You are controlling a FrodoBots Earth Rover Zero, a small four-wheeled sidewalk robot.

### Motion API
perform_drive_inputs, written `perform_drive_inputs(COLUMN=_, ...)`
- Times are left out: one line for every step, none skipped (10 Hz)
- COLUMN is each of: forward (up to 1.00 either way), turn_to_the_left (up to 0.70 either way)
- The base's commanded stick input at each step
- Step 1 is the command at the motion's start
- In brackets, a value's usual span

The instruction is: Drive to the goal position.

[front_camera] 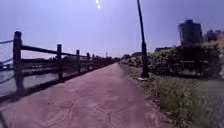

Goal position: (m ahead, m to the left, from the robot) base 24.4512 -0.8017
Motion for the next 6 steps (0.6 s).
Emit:
perform_drive_inputs(forward=1.0, turn_to_the_left=0.01)
perform_drive_inputs(forward=1.0, turn_to_the_left=0.01)
perform_drive_inputs(forward=1.0, turn_to_the_left=0.01)
perform_drive_inputs(forward=1.0, turn_to_the_left=0.01)
perform_drive_inputs(forward=1.0, turn_to_the_left=0.31)
perform_drive_inputs(forward=1.0, turn_to_the_left=0.28)
